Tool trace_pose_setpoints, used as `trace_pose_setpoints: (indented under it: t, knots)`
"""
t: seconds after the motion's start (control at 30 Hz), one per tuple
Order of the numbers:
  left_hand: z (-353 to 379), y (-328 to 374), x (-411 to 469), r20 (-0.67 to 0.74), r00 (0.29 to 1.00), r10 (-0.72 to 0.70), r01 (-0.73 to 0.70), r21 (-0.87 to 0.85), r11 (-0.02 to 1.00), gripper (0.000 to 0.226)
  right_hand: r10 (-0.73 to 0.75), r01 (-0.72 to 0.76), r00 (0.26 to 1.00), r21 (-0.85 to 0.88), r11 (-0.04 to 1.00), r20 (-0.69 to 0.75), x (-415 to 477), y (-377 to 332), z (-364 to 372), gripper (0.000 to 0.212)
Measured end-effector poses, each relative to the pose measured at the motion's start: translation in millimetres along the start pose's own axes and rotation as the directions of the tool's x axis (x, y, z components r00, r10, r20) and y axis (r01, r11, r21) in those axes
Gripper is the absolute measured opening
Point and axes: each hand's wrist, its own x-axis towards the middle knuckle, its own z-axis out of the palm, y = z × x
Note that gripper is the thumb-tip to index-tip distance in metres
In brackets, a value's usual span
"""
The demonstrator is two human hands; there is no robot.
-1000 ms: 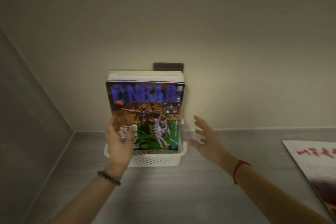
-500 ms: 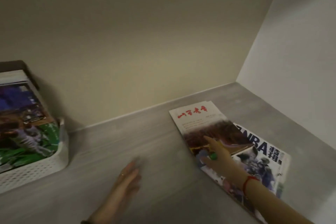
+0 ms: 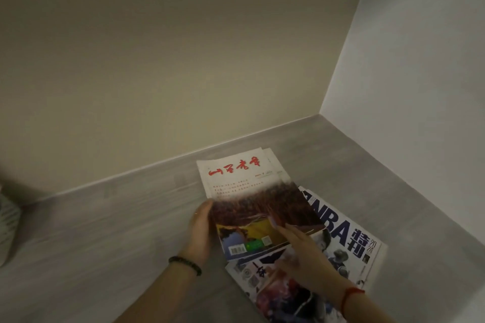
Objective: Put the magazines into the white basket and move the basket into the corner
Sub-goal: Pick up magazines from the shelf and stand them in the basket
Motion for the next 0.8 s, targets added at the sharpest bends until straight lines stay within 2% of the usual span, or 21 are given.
trace_pose_setpoints:
  t: [0.07, 0.13, 0.23, 0.37, 0.43, 0.5, 0.6, 0.63, 0.7, 0.8]
  knots:
    - [7, 1, 7, -0.049, 0.997, 0.054, -0.046, 0.156, 0.987, 0.023, -0.049, 0.048, 0.998, -0.02, 0.999, -0.036, -1, 4, 0, 0.06]
    - [17, 2, 12, -0.003, 0.999, 0.04, -0.038, 0.226, 0.973, 0.028, -0.098, 0.096, 0.993, -0.031, 0.995, -0.071, -1, 5, 0, 0.051]
    - [32, 6, 10, 0.033, 0.997, 0.068, -0.074, 0.227, 0.971, 0.041, -0.088, 0.09, 0.989, 0.012, 0.996, -0.122, 6, 8, -7, 0.046]
    - [30, 16, -2, 0.041, 0.984, 0.176, -0.18, 0.165, 0.97, 0.04, 0.024, 0.048, 0.958, 0.243, 0.969, -0.285, 23, 5, -29, 0.055]
    - [21, 26, -11, 0.047, 0.98, 0.191, -0.197, 0.172, 0.965, 0.034, 0.063, 0.094, 0.932, 0.407, 0.909, -0.357, 36, -3, -43, 0.063]
    - [9, 40, -20, 0.039, 0.979, 0.198, -0.202, 0.195, 0.96, 0.029, 0.118, 0.129, 0.937, 0.638, 0.759, -0.329, 50, -18, -57, 0.065]
    - [-13, 63, -38, 0.059, 0.972, 0.226, -0.234, 0.188, 0.954, 0.026, 0.045, 0.196, 0.967, 0.844, 0.5, -0.251, 70, -49, -75, 0.046]
    - [-22, 71, -44, 0.077, 0.966, 0.248, -0.258, 0.193, 0.947, 0.026, -0.001, 0.223, 0.968, 0.859, 0.46, -0.251, 74, -62, -80, 0.035]
    - [-43, 88, -59, 0.103, 0.948, 0.302, -0.317, 0.213, 0.924, 0.022, -0.075, 0.283, 0.957, 0.834, 0.474, -0.282, 81, -93, -86, 0.02]
    - [-82, 117, -85, 0.025, 0.926, 0.376, -0.371, 0.232, 0.899, 0.02, -0.209, 0.362, 0.932, 0.773, 0.521, -0.296, 86, -150, -79, 0.028]
